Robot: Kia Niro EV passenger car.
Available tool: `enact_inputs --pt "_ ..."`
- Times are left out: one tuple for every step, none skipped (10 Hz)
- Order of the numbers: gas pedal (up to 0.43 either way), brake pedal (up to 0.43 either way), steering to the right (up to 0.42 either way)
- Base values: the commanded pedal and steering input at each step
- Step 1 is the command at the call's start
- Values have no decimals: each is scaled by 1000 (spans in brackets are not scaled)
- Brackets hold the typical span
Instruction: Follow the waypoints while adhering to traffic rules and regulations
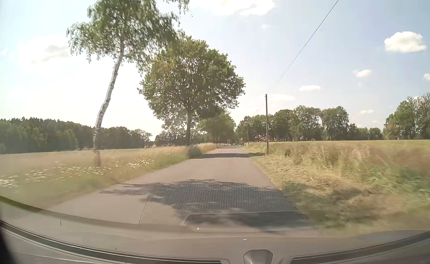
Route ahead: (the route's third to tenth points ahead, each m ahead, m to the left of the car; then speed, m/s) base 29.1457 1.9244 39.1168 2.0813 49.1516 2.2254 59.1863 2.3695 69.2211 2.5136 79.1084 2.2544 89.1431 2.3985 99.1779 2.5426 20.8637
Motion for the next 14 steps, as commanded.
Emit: enact_inputs --pt "228 6 1" --pt "228 6 1" --pt "228 6 1" --pt "228 6 1" --pt "228 6 1" --pt "228 6 1" --pt "228 6 1" --pt "228 6 1" --pt "228 6 1" --pt "220 6 1" --pt "197 6 1" --pt "197 6 2" --pt "189 6 2" --pt "189 6 1"
